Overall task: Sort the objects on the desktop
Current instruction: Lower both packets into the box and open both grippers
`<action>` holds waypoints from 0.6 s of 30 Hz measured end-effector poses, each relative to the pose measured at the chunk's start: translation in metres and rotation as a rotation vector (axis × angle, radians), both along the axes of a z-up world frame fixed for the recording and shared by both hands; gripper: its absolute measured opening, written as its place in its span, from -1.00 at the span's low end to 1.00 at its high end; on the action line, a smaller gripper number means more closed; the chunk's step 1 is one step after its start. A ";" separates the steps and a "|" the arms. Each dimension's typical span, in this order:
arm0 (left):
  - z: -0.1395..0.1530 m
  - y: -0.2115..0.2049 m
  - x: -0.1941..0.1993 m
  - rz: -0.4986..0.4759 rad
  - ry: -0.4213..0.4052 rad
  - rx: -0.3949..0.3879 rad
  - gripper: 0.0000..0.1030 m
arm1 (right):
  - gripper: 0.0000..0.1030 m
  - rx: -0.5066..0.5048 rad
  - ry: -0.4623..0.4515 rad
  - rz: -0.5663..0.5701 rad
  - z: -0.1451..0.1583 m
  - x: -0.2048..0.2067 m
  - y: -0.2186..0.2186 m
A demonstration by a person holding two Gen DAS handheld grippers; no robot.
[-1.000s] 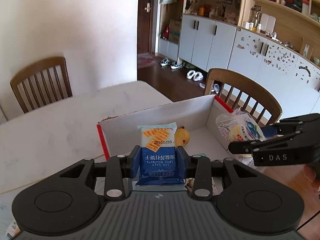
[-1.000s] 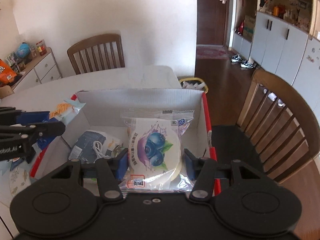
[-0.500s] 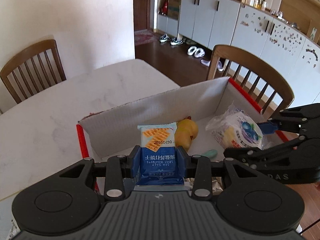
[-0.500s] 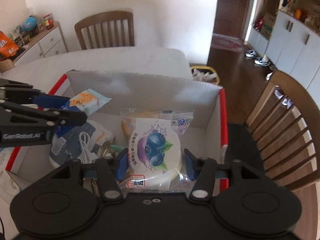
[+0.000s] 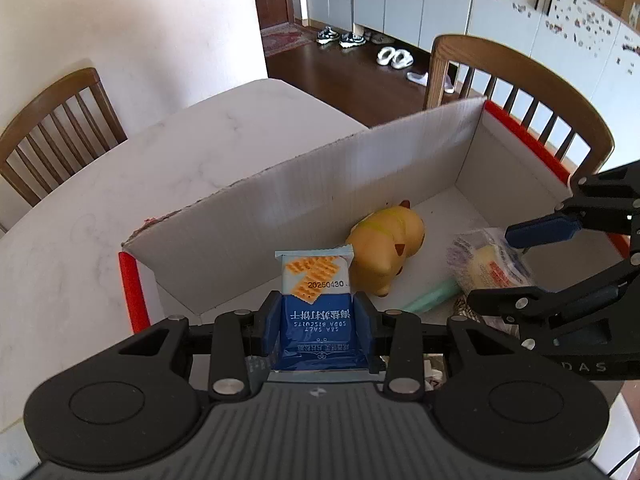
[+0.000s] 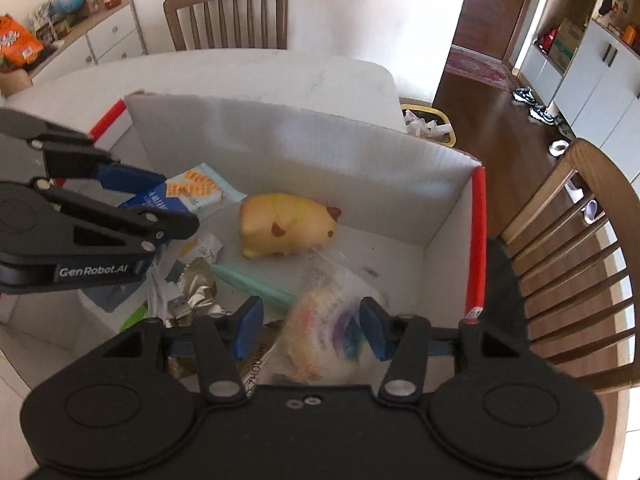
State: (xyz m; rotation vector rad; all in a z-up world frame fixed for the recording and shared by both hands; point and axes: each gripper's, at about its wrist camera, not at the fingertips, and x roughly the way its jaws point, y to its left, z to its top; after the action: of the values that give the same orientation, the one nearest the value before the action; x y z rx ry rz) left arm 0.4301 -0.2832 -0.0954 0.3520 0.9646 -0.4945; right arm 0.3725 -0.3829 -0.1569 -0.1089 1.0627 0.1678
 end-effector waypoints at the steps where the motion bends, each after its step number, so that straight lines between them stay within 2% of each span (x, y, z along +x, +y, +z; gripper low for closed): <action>1: -0.002 -0.001 0.001 0.000 0.006 0.005 -0.28 | 0.02 -0.006 0.000 0.003 -0.001 0.000 0.001; 9: -0.009 -0.001 0.006 0.008 0.035 0.014 -0.27 | 0.05 0.028 0.002 -0.003 -0.002 0.000 -0.001; 11: -0.009 0.001 0.009 0.014 0.046 0.009 -0.27 | 0.12 0.039 -0.003 0.002 0.001 -0.001 -0.002; 14: -0.010 0.001 0.010 0.016 0.052 0.012 -0.20 | 0.27 0.054 -0.015 0.012 0.004 -0.005 -0.001; 16: -0.010 0.001 0.010 0.017 0.051 0.019 -0.01 | 0.27 0.057 -0.026 0.015 0.005 -0.007 -0.002; 18: -0.009 0.001 0.009 0.010 0.049 0.012 0.07 | 0.30 0.059 -0.026 0.019 0.005 -0.009 -0.003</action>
State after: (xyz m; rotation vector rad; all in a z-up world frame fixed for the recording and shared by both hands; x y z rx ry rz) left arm 0.4395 -0.2817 -0.1045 0.3472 1.0166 -0.4902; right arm 0.3636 -0.3862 -0.1515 -0.0683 1.0298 0.2140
